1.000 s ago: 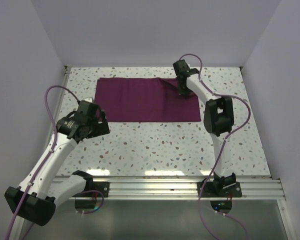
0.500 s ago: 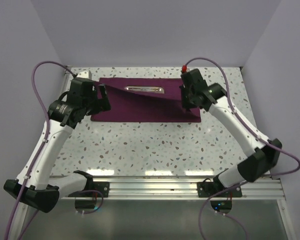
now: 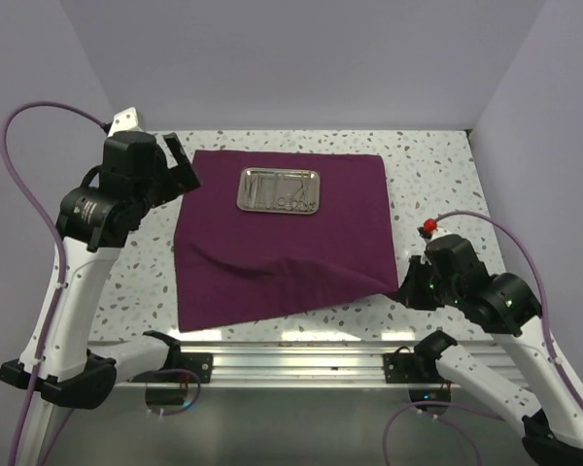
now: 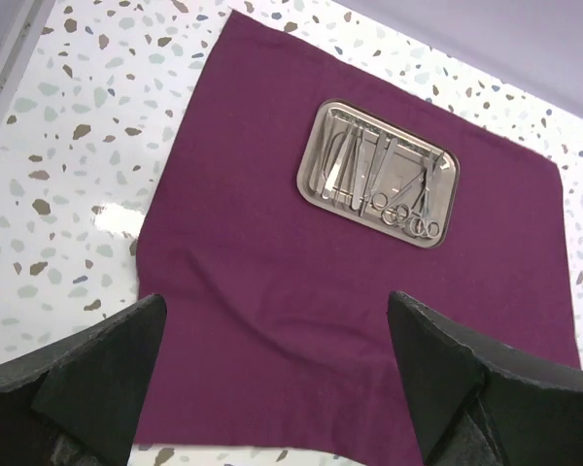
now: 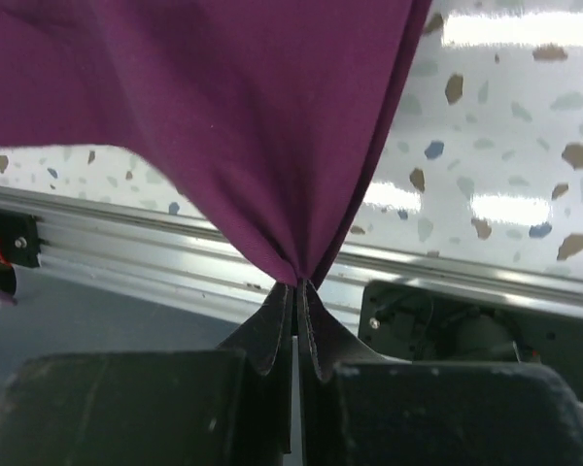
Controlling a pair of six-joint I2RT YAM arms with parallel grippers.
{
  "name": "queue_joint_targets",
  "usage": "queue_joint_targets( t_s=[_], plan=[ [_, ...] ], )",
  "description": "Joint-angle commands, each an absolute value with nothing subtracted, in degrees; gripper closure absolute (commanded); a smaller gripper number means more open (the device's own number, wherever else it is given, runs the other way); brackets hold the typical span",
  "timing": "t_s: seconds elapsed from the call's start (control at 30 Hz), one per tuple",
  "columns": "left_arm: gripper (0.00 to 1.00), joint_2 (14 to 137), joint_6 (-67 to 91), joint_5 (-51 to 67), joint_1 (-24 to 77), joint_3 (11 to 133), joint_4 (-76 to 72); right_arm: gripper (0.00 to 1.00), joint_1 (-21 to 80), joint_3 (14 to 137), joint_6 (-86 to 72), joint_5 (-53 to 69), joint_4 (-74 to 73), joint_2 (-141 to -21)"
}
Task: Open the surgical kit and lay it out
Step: Open the surgical kit at the center of the board.
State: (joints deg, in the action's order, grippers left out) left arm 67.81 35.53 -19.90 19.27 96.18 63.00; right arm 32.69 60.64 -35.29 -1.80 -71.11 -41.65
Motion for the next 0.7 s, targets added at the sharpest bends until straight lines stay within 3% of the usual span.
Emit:
queue_joint_targets(
  t_s=[0.0,0.03,0.07,0.37,0.67],
  plan=[
    [0.00,64.3,40.7,-21.6,19.4,96.2,66.4,1.00,32.7,59.1,-38.8,1.7,-79.3,-38.4],
    [0.00,63.7,41.0,-21.7,19.4,95.7,67.0,0.90,32.7,58.9,-38.7,2.1,-80.8,-37.6],
    [0.00,63.1,41.7,-21.8,19.4,95.3,67.4,0.03,32.6,58.6,-38.4,2.3,-82.1,-36.6],
    [0.00,61.4,41.1,-18.5,19.5,85.3,72.9,0.02,32.7,63.4,-40.9,0.7,-87.4,-32.5],
    [0.00,59.4,40.0,-12.1,19.6,66.2,66.1,0.02,32.7,67.1,-36.5,0.4,-78.0,-45.7]
  ],
)
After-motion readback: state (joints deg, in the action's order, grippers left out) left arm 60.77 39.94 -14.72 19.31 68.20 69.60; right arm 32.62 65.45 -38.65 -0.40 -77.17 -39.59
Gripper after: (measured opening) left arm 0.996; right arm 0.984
